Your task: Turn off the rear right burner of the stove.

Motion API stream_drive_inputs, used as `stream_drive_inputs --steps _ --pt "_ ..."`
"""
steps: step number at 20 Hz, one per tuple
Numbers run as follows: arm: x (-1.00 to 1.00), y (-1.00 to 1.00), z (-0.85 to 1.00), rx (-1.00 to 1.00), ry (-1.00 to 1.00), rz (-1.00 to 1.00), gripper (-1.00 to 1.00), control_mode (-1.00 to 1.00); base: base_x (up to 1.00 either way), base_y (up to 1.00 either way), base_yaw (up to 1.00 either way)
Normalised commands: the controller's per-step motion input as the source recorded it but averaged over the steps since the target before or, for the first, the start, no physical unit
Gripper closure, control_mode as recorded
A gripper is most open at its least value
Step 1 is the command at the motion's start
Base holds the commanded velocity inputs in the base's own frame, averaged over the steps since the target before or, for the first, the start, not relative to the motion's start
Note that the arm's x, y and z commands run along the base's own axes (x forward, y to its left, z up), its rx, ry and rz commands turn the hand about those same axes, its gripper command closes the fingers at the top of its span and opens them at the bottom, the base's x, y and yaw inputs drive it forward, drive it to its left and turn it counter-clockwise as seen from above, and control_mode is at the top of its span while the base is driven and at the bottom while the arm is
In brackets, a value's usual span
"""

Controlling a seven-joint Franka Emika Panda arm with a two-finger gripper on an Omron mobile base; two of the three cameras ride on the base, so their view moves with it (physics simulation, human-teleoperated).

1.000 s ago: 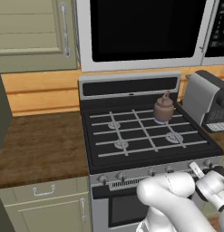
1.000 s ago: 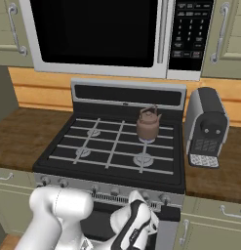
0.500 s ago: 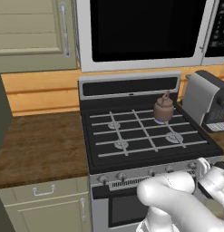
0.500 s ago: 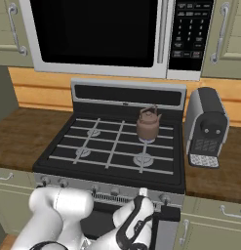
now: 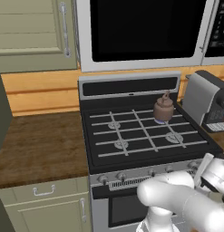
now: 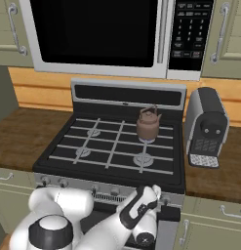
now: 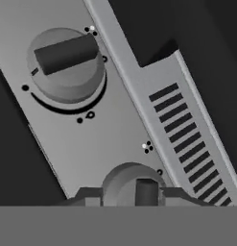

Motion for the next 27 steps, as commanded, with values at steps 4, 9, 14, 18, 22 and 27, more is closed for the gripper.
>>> stream_drive_inputs --steps 4,9,14,18,22,27 --pt "0.0 0.0 0.11 0.67 0.16 -0.22 1.0 -1.0 0.0 0.0 0.0" --pt "0.0 0.0 0.16 0.69 0.15 -0.23 1.0 -1.0 0.0 0.0 0.0" --pt "0.01 -0.01 0.22 0.67 0.14 -0.23 1.0 -1.0 0.0 0.0 0.0" --pt "0.14 -0.08 0.33 0.61 0.14 -0.23 1.0 -1.0 0.0 0.0 0.0" --pt "0.19 -0.34 0.35 0.46 0.18 -0.21 1.0 -1.0 0.0 0.0 0.0" --pt "0.0 0.0 0.0 0.0 0.0 0.0 1.0 -1.0 0.0 0.0 0.0"
